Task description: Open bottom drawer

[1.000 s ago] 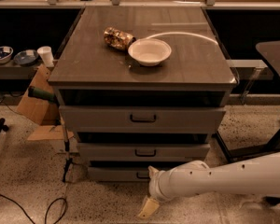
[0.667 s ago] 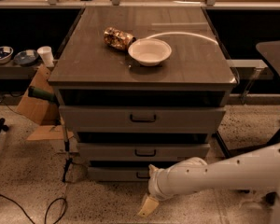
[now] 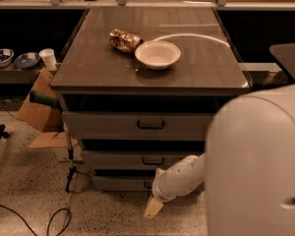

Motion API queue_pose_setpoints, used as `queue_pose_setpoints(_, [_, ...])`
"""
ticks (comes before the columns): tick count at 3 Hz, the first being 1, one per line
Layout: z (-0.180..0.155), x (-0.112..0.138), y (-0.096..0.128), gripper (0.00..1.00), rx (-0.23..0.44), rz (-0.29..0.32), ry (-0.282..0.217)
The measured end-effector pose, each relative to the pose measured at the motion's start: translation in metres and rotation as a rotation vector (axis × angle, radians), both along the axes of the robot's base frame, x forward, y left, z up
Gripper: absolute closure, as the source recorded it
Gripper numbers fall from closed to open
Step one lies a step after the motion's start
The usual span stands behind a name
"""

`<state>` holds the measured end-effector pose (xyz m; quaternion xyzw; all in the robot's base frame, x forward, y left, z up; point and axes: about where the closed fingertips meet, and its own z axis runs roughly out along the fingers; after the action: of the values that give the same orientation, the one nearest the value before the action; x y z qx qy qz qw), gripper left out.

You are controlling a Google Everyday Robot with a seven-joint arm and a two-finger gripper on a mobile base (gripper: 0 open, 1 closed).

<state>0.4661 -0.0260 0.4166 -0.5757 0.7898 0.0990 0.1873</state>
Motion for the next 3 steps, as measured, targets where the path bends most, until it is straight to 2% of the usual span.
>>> queue_pose_setpoints(1, [-0.029, 0.007, 0.015, 0.0, -0.009, 0.001, 0.021])
queue_pose_setpoints(3, [-0.09, -0.011, 0.027, 0.0, 0.069, -0.034, 0.051])
